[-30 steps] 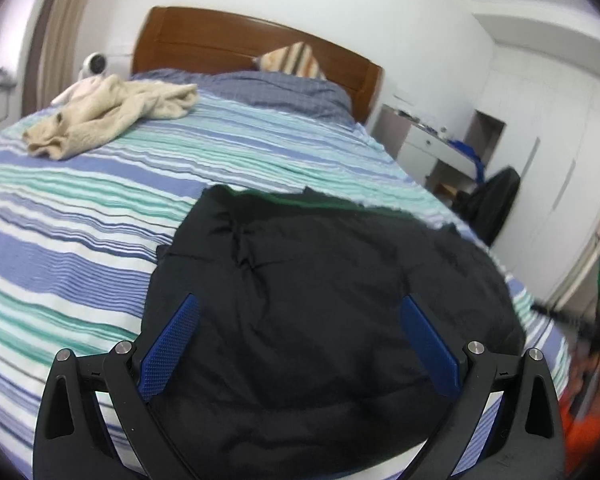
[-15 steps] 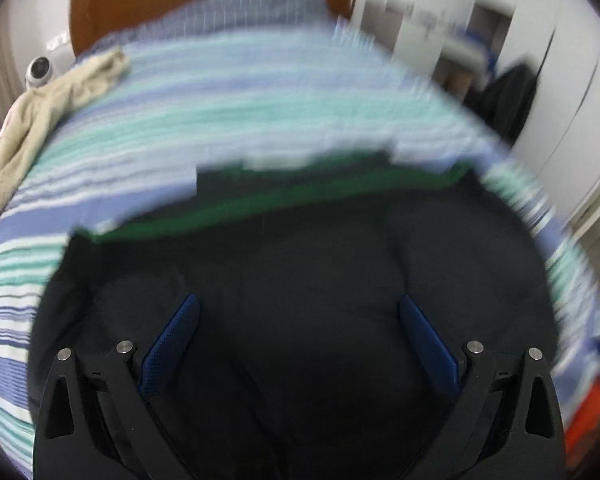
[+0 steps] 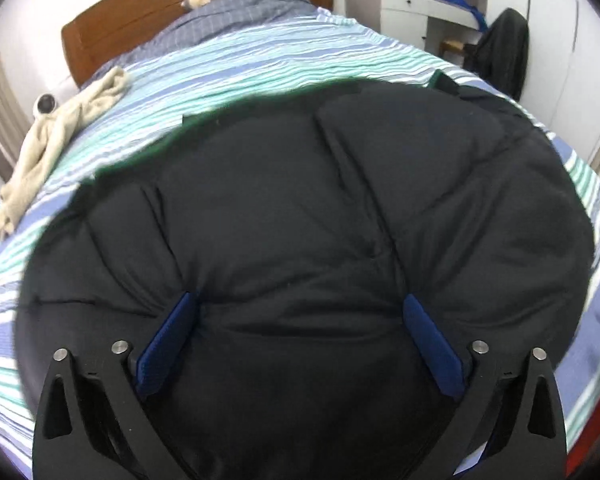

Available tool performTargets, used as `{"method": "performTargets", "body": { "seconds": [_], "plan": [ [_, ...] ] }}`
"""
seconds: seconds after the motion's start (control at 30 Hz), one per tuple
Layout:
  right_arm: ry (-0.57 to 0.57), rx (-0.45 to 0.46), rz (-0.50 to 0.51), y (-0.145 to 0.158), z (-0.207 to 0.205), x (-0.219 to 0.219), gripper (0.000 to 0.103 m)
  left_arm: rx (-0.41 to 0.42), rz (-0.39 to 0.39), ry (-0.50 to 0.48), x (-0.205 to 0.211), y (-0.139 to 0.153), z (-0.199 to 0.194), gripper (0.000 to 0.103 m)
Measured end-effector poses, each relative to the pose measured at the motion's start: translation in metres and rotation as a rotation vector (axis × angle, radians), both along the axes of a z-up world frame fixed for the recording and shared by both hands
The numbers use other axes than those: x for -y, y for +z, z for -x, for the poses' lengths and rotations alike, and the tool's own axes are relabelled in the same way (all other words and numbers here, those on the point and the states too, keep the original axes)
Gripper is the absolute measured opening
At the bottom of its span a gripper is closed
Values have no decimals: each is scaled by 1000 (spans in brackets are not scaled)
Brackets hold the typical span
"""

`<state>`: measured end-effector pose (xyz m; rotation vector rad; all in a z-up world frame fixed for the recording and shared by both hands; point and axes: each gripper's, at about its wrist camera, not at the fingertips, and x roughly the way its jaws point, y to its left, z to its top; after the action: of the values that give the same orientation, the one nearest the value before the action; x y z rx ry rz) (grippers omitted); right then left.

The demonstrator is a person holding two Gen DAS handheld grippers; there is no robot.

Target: Fold large clothes

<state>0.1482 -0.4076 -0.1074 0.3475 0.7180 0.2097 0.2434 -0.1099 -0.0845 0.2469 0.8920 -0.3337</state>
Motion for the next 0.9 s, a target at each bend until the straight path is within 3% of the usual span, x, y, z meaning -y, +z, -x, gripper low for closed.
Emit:
{"method": "performTargets", "body": {
  "seconds": [0.13, 0.33, 0.5, 0.57, 0.67, 0.77, 0.8, 0.9],
  "plan": [
    [-15, -81, -97, -18, -7, 17, 57, 16, -8, 15, 0, -1, 4, 102],
    [-113, -107, -191, -26, -7, 55, 57, -16, 11, 38, -5, 22, 37, 101],
    [-180, -132, -319, -30, -26, 76, 62, 79, 128, 43, 2, 62, 37, 101],
    [-199, -164, -394, -36, -37, 77, 64, 78, 168, 26, 11, 68, 26, 101],
    [-232, -177, -497, -40, -50, 72, 64, 38, 112, -51, 38, 56, 19, 93],
    [-259, -261, -560, -51, -57, 61, 64, -8, 32, -135, 61, 31, 21, 94],
    [-268, -267, -566, -54, -58, 59, 64, -34, 36, -137, 62, 21, 20, 98],
    [-302, -286, -590, -59, -68, 51, 64, -99, 150, -113, 49, 8, 6, 101]
  ]
}}
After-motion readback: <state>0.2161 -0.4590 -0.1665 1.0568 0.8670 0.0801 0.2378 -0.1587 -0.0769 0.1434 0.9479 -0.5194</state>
